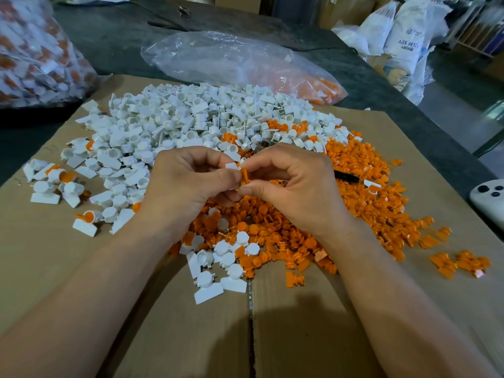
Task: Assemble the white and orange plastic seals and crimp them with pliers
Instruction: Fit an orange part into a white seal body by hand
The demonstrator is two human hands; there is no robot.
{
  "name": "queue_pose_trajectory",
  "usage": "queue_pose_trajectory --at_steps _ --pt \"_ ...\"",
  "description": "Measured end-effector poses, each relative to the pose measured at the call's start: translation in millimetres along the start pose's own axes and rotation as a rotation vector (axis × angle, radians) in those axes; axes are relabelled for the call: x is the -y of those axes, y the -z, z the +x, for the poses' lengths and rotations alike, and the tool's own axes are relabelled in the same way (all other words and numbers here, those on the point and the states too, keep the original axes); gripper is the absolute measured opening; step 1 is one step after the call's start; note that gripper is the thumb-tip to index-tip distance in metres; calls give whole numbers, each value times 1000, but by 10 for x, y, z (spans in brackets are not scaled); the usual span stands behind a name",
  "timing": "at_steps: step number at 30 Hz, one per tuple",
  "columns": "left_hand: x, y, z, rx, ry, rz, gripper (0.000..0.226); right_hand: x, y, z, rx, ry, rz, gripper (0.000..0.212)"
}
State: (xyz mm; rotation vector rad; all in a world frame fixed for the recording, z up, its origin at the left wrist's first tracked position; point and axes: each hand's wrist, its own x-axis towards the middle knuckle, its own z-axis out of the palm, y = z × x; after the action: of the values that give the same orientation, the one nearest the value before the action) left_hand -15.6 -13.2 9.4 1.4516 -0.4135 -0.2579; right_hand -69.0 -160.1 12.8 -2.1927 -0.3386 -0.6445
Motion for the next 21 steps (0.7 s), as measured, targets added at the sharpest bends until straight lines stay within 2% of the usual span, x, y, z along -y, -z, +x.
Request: queue_pose_trajectory --at_steps 3,5,9,11,15,21 --pt "-8 10 6 -4 16 -42 16 0 60 16 -5 -74 14 29" --pt "-9 15 7 -11 22 -59 15 -20 153 36 -48 -146 -10 24" --pt "-7 11 7 -16 27 -65 16 -157 384 83 -54 -405 -271 15" --pt "-8 11 12 -19 31 -74 18 -259 488 79 25 -513 -420 32" --pt "-23 12 7 -22 35 -90 17 -332 621 53 251 -632 -537 64" --pt "-26 24 16 -54 42 -93 18 -368 683 34 407 -706 -665 84"
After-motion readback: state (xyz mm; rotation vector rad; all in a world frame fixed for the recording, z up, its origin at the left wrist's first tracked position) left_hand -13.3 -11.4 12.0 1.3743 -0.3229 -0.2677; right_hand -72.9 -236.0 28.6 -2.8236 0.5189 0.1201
